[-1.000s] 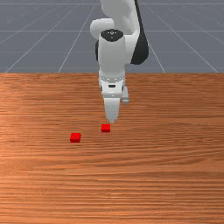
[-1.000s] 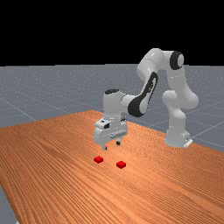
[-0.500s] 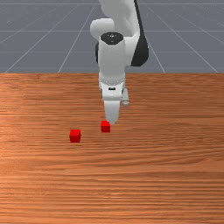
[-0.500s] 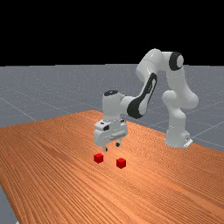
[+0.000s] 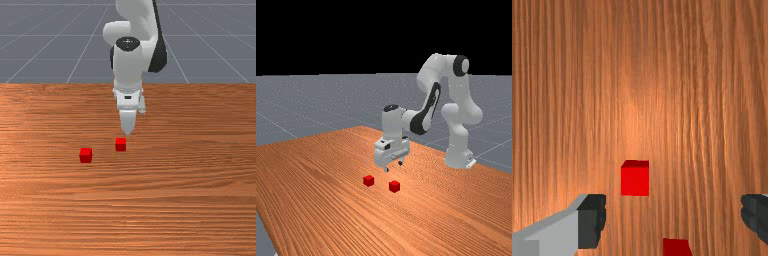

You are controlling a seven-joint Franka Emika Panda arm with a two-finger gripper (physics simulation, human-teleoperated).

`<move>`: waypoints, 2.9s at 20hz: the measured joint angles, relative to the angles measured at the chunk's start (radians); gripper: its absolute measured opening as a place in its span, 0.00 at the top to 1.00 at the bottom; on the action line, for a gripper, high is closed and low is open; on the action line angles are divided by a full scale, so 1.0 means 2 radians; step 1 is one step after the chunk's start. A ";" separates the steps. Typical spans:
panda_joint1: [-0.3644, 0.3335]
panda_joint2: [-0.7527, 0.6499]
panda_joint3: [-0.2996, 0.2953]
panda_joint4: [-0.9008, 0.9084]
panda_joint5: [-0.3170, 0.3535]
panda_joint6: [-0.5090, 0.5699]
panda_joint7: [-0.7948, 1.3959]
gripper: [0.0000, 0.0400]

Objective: Stack all the cube

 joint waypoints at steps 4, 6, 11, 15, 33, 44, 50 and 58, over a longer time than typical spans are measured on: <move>0.000 0.068 0.000 0.020 0.000 0.034 0.000 0.00; 0.000 0.106 0.000 0.032 0.000 0.052 0.000 0.00; 0.002 0.173 -0.001 0.044 0.001 0.155 0.004 0.38; 0.006 0.162 0.000 0.031 -0.001 0.171 0.006 0.06; -0.054 0.072 -0.005 -0.067 -0.001 0.169 -0.079 0.00; -0.024 0.108 -0.009 -0.056 0.002 0.184 -0.030 0.00; -0.035 0.107 -0.008 -0.054 -0.001 0.182 -0.051 0.00; -0.032 0.136 -0.011 -0.033 0.001 0.196 -0.040 0.53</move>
